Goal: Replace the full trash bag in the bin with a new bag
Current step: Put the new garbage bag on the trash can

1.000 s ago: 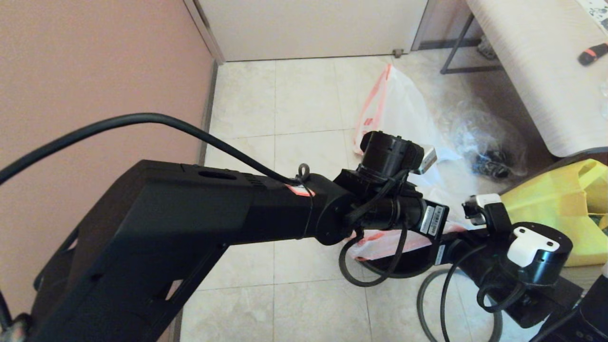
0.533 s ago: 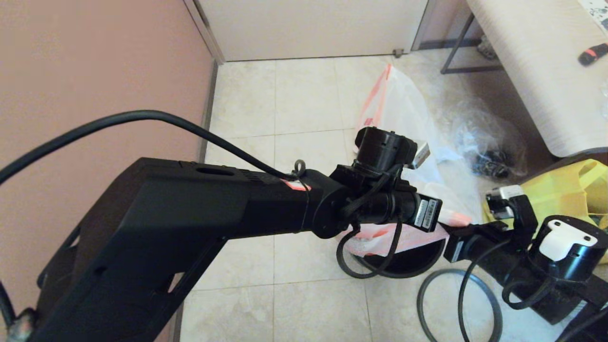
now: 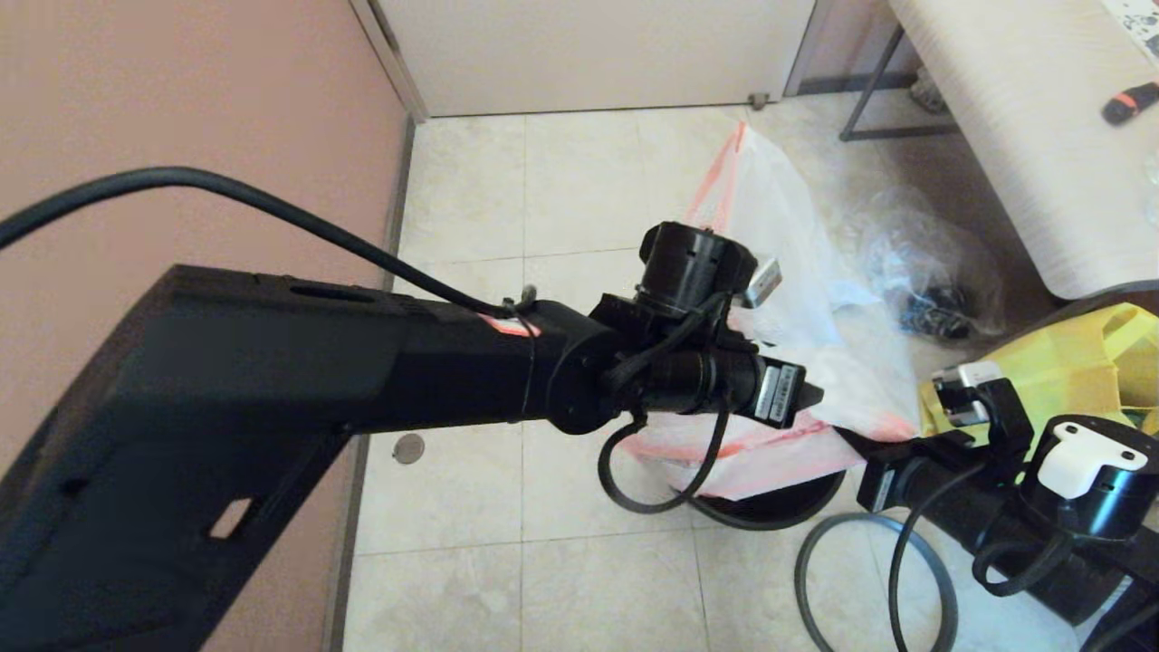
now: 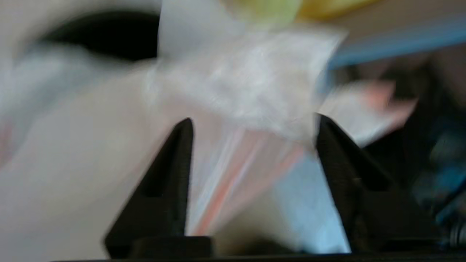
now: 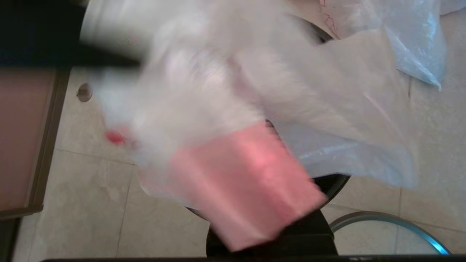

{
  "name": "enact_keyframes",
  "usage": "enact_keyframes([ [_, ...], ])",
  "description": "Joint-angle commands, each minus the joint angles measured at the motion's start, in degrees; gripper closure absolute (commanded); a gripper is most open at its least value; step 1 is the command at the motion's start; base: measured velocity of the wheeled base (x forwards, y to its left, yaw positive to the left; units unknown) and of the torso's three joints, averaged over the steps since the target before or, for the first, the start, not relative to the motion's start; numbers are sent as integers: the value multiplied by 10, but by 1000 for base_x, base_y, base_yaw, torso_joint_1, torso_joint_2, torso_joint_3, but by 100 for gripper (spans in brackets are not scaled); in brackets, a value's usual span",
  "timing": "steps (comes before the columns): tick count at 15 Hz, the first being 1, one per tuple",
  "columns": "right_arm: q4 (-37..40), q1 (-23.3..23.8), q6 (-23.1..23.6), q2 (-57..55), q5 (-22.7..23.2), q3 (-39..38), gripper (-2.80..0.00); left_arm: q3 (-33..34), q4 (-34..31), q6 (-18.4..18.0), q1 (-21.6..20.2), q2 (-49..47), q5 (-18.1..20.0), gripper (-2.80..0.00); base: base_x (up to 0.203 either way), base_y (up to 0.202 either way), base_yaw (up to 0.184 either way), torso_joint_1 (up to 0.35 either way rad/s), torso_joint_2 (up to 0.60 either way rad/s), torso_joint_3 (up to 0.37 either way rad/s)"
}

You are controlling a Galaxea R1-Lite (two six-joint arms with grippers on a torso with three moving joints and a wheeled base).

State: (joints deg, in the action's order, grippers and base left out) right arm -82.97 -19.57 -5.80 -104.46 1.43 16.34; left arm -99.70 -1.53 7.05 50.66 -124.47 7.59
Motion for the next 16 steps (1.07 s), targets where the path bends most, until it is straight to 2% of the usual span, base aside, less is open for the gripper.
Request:
enact_keyframes([
  [1,-4,-1,-1,-1,1,-1,0,98,4,0,-6,63,-3,-280,0,0,0,0,0,0],
  [3,-4,-5,-8,-4,2,-1,0,208,33,-2,-15,92,-34,-280,0,0,0,0,0,0],
  [5,-4,-6,-17,-6,4,0,0,299,115,-4,-23,103,-74,-280,0,0,0,0,0,0],
  [6,-4,-6,-17,-7,5,-1,0,329,177,-5,-23,109,-86,0,0,0,0,0,0,0],
  [7,-4,-6,-17,-7,5,0,0,353,222,-5,-22,125,-99,0,0,0,0,0,0,0],
  [8,-4,-6,-17,-8,5,0,0,368,234,-8,-21,132,-105,0,0,0,0,0,0,0],
  [10,-4,-6,-18,-9,5,1,0,386,235,-55,-31,104,-113,0,0,0,0,0,0,0],
  [12,-4,-6,-18,-8,5,1,0,398,238,-81,-35,76,-154,0,0,0,0,0,0,0],
  [14,-4,-6,-18,-12,6,2,0,406,252,-87,-34,57,-170,0,0,0,0,0,0,0],
  [15,-4,-6,-18,-15,6,2,0,411,282,-96,-36,42,-187,0,0,0,0,0,0,0],
  [16,-4,-6,-19,-15,5,3,0,425,316,-119,-35,29,-212,0,0,0,0,0,0,0],
])
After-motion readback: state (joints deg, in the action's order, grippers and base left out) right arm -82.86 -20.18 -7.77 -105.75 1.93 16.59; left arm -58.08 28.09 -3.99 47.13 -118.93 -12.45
